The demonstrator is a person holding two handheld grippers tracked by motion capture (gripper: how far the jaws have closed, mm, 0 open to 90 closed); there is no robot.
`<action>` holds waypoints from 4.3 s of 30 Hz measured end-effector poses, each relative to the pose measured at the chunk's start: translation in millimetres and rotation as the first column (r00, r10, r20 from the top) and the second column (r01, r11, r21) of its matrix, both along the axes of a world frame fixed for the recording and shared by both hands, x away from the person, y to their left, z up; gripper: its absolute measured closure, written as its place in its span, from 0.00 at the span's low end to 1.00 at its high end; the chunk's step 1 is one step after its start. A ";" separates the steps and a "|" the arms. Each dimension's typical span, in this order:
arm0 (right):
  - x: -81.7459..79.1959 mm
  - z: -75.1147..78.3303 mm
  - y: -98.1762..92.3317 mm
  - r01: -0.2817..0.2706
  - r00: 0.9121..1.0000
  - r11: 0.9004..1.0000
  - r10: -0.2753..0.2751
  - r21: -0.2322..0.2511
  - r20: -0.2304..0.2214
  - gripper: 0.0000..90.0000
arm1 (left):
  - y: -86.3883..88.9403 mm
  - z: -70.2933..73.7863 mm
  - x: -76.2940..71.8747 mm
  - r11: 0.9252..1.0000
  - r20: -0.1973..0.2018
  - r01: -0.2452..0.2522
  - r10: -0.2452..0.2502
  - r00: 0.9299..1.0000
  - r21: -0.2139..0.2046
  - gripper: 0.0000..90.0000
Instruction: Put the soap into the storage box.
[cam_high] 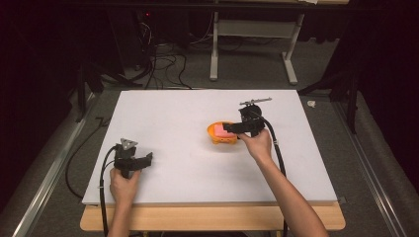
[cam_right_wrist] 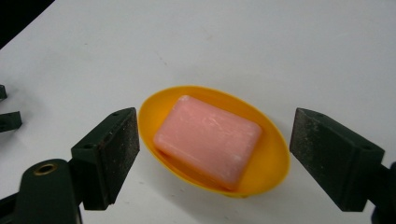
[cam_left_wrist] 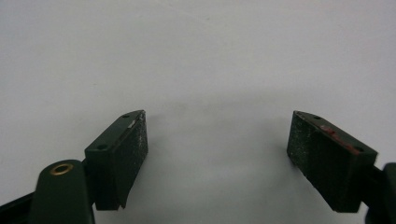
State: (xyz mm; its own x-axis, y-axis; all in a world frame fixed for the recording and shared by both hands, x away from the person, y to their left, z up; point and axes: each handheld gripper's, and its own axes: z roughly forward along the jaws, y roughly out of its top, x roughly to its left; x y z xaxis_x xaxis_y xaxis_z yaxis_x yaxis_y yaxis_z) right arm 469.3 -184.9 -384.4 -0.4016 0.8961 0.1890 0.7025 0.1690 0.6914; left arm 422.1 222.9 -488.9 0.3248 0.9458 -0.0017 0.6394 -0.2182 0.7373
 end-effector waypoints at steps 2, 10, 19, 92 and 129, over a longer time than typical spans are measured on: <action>-3.1 0.5 -5.6 0.004 1.000 1.000 -0.004 0.001 0.009 0.18 | 0.0 0.0 0.0 1.000 0.000 0.000 0.000 1.000 0.000 0.23; -12.4 9.4 -25.8 0.030 0.998 0.999 -0.030 0.016 0.054 0.19 | 0.0 0.0 0.0 1.000 0.000 0.000 0.000 1.000 0.000 0.23; -21.1 16.5 -37.9 0.041 0.996 0.999 -0.042 0.006 0.083 0.19 | 0.0 0.0 0.0 1.000 0.000 0.000 0.000 1.000 0.000 0.23; -73.8 -23.7 -133.2 0.195 0.970 0.977 -0.206 0.089 0.132 0.22 | 0.0 0.1 0.1 1.000 -0.003 0.001 -0.001 1.000 0.000 0.23; -82.0 -93.9 -124.5 0.238 0.969 0.957 -0.222 -0.166 0.112 0.26 | -0.2 0.0 0.0 1.000 0.000 -0.001 0.001 1.000 0.001 0.23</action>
State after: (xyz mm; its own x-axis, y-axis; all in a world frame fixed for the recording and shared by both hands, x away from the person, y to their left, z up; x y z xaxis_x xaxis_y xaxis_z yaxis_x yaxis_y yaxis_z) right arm 387.3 -309.4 -478.3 -0.1886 0.9820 -0.0083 0.6723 0.1353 0.7279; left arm 422.1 222.7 -488.9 0.3241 0.9460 -0.0007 0.6397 -0.2186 0.7369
